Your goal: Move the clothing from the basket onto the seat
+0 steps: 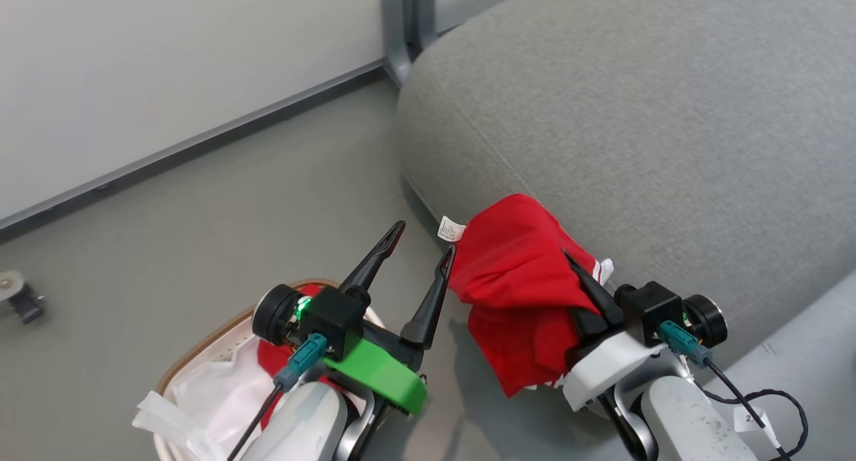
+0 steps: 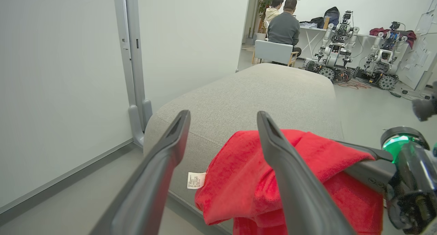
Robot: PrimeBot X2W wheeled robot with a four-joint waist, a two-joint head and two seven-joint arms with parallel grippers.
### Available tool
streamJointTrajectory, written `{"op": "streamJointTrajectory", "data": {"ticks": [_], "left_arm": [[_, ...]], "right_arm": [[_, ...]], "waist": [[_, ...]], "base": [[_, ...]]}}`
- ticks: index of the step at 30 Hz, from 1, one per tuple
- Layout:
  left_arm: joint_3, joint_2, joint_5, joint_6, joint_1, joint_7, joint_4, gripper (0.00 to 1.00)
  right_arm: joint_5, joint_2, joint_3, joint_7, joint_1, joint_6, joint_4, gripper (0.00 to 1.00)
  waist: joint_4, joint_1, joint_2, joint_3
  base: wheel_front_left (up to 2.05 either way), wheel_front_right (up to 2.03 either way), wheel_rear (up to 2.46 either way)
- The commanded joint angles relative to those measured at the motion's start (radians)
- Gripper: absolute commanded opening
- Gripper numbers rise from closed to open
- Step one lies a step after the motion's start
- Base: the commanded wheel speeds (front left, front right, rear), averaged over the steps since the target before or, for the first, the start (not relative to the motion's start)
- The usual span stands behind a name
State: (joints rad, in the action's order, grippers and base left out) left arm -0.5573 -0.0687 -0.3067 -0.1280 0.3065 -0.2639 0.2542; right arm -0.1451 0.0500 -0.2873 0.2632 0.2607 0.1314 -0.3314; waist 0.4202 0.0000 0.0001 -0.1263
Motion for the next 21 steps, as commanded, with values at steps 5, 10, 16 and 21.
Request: {"op": "streamJointTrajectory", "data": {"ticks": [5, 10, 16, 21], "left_arm": [[-0.002, -0.032, 0.012, -0.005, -0.002, -0.001, -0.016, 1.00], [-0.010, -0.070, 0.022, -0.005, 0.008, -0.001, -0.037, 1.00], [-0.022, -0.128, 0.011, -0.004, 0.030, -0.001, -0.055, 1.00], [-0.018, -0.175, -0.002, -0.004, 0.050, -0.001, -0.074, 1.00]], "right_arm": [[0.059, 0.001, 0.053, 0.002, 0.044, -0.001, 0.015, 0.00], [0.135, 0.002, 0.119, 0.002, 0.138, -0.001, 0.016, 0.00], [0.255, 0.014, 0.247, 0.002, 0.315, -0.001, -0.009, 0.00], [0.340, 0.083, 0.352, 0.002, 0.460, -0.001, -0.050, 0.00]], "waist": [[0.076, 0.0000, -0.0001, -0.078], [0.053, 0.0000, -0.0001, -0.137], [0.011, 0.0000, -0.0001, -0.222], [-0.033, 0.0000, -0.0001, -0.293]], "base": [[0.00, 0.00, 0.00], [0.00, 0.00, 0.00], [0.00, 0.00, 0.00], [0.00, 0.00, 0.00]]}}
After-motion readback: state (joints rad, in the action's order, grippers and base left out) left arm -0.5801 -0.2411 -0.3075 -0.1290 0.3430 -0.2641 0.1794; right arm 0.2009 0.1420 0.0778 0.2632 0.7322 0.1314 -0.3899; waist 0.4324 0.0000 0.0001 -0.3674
